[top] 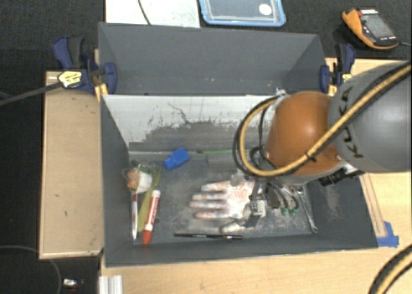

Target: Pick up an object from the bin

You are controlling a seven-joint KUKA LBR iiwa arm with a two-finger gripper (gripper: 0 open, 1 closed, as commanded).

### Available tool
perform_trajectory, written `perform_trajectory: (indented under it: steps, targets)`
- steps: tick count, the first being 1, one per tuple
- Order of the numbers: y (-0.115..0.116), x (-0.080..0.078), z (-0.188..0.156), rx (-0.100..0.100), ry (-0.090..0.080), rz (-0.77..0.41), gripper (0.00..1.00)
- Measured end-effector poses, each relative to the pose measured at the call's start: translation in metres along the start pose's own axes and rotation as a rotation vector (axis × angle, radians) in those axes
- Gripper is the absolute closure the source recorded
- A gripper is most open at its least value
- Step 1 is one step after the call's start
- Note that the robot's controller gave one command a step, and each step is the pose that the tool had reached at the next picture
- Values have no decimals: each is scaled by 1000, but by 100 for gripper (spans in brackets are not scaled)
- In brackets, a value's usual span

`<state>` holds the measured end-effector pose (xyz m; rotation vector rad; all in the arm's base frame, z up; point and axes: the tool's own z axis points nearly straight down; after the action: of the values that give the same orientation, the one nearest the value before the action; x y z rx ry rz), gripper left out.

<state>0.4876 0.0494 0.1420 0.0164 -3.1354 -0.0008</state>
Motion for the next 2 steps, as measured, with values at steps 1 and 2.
perform_trajectory:
  steps: [1, 2]
  targets:
    - [0, -2, -4, 0, -8, 2, 0]
    - [-19, -19, 72, 0, -8, -105, 0]
